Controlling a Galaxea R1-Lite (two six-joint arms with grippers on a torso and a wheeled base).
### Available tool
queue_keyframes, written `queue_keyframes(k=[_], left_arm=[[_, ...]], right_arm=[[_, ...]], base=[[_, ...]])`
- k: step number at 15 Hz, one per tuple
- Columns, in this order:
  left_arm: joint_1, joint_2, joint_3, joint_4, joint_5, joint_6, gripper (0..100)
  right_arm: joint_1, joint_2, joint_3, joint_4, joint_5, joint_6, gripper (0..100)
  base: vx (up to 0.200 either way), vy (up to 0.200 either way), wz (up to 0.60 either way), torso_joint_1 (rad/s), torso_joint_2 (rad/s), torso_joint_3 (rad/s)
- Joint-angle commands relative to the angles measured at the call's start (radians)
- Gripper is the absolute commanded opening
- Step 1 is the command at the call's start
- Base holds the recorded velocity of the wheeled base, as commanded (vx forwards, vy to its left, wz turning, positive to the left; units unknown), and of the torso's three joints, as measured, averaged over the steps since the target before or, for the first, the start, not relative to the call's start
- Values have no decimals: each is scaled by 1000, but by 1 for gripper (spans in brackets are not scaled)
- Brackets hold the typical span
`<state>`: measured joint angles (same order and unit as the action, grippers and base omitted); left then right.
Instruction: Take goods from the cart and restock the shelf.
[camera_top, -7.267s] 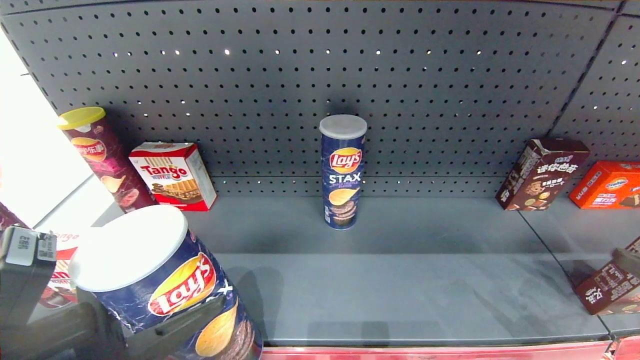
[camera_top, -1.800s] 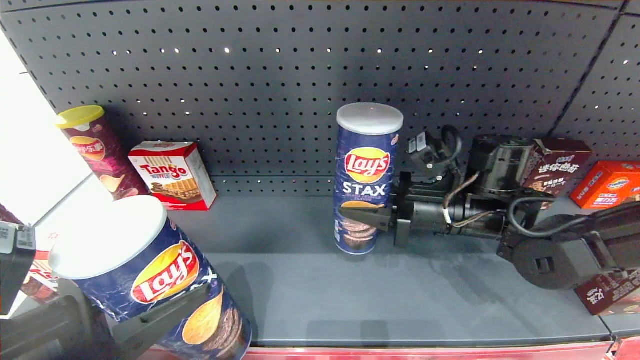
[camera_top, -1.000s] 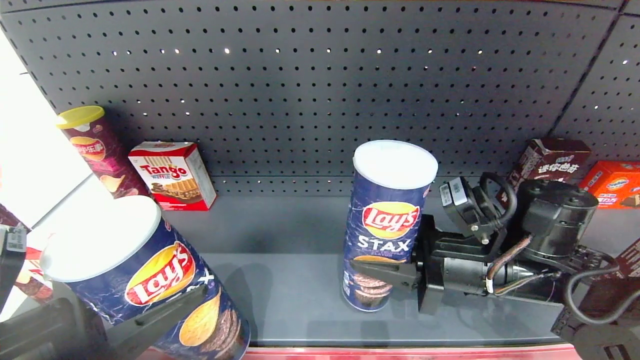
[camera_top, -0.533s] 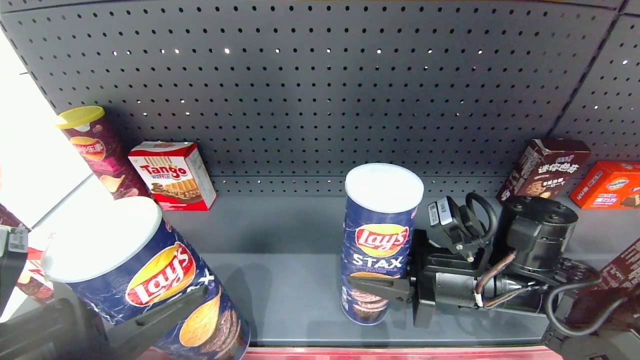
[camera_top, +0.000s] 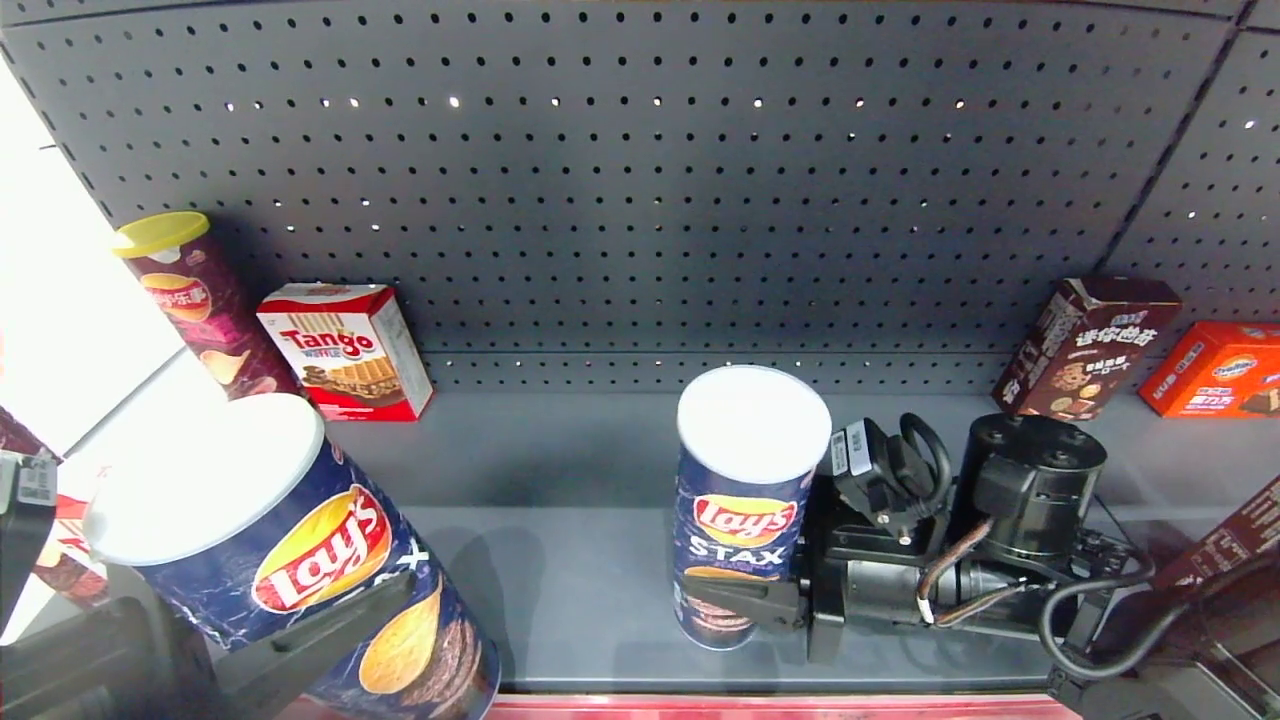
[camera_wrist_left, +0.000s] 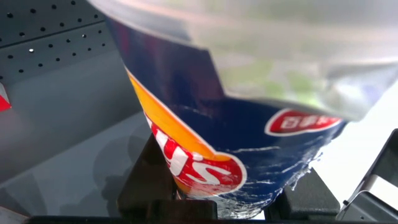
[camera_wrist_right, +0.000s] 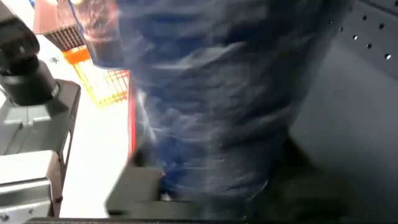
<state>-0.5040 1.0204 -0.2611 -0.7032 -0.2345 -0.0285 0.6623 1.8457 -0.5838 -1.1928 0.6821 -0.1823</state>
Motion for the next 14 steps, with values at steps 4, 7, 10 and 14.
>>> queue_keyframes(k=[4, 7, 10, 14], left_arm=[[-2, 0, 0, -1, 0, 1, 0], [-2, 0, 2, -1, 0, -1, 0], [-5, -3, 25, -4, 0, 1, 0], [-7, -13, 26, -4, 0, 1, 0]], right_arm=[[-3, -22, 10, 1, -21, -2, 100], [-7, -77, 35, 1, -21, -2, 100], [-7, -217, 90, 12, -18, -2, 100], [-21, -370, 171, 15, -23, -2, 100]], base=[[0, 0, 0, 0, 0, 0], [0, 0, 0, 0, 0, 0], [0, 0, 0, 0, 0, 0], [0, 0, 0, 0, 0, 0]])
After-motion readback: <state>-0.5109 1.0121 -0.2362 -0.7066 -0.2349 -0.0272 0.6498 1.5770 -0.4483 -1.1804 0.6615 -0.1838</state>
